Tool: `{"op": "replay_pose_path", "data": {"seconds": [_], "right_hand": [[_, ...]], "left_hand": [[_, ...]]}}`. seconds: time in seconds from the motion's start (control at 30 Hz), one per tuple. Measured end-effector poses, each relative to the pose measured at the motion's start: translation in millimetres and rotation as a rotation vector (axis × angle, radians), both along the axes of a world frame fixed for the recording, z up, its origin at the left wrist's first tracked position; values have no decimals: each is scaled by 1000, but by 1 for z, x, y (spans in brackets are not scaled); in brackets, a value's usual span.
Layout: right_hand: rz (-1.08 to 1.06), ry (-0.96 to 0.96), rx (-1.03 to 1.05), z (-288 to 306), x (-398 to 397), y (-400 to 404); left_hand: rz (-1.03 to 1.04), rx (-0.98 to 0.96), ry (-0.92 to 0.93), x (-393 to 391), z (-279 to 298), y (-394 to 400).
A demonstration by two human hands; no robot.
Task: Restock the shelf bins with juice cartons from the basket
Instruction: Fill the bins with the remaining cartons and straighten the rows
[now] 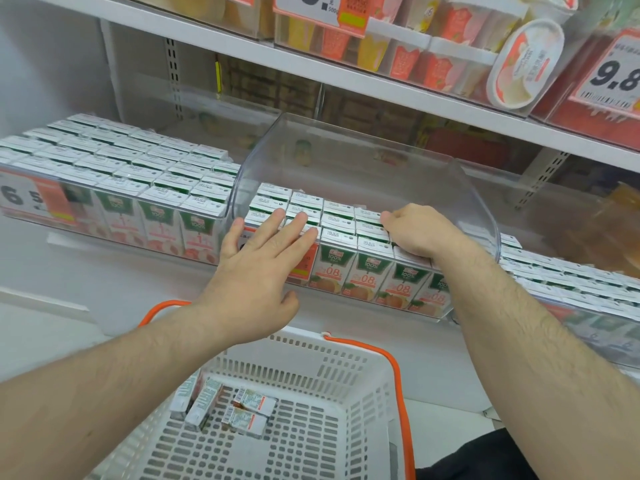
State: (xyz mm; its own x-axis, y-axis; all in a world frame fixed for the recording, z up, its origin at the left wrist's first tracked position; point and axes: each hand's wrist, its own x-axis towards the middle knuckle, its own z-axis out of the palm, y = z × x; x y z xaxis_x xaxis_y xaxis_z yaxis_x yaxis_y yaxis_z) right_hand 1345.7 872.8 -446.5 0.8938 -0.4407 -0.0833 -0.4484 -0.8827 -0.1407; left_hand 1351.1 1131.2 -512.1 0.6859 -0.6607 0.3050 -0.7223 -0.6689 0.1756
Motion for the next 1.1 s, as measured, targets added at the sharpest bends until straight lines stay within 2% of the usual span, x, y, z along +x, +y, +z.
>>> {"op": "replay_pose_path", "data": {"seconds": [0.1,0.2,0.27,0.4,0.43,0.5,0.57,0.67,0.8,0.9,1.1], "right_hand": [[36,120,-39,-1,-3,1],[24,150,-118,-8,-9,4],[47,-32,-188,-11,-17,6],[278,-737,-284,-18,-41,35],[376,-843,-302,-24,-46,45],[608,-905,-284,-42,-55,70],[782,-861,-223,-67,-63,93],[876,-695,-102,-113,-67,113],[737,-354,92,-177,-64,128],[586,-102,178,-224,-65,132],[446,368,295,-317,-84,140]], "left_hand": [[-17,13,-5,-2,3,3],[-129,-92,-103,-8,0,14],[-194,-136,-107,-14,-4,20],[-206,-104,42,-28,-9,27],[-198,-71,113,-29,-12,29],[-181,2,213,-32,-18,34],[-159,32,285,-35,-27,40],[-132,137,381,-30,-51,48],[-13,352,501,-11,-96,64],[96,424,592,-1,-139,73],[237,533,969,-31,-234,71]]}}
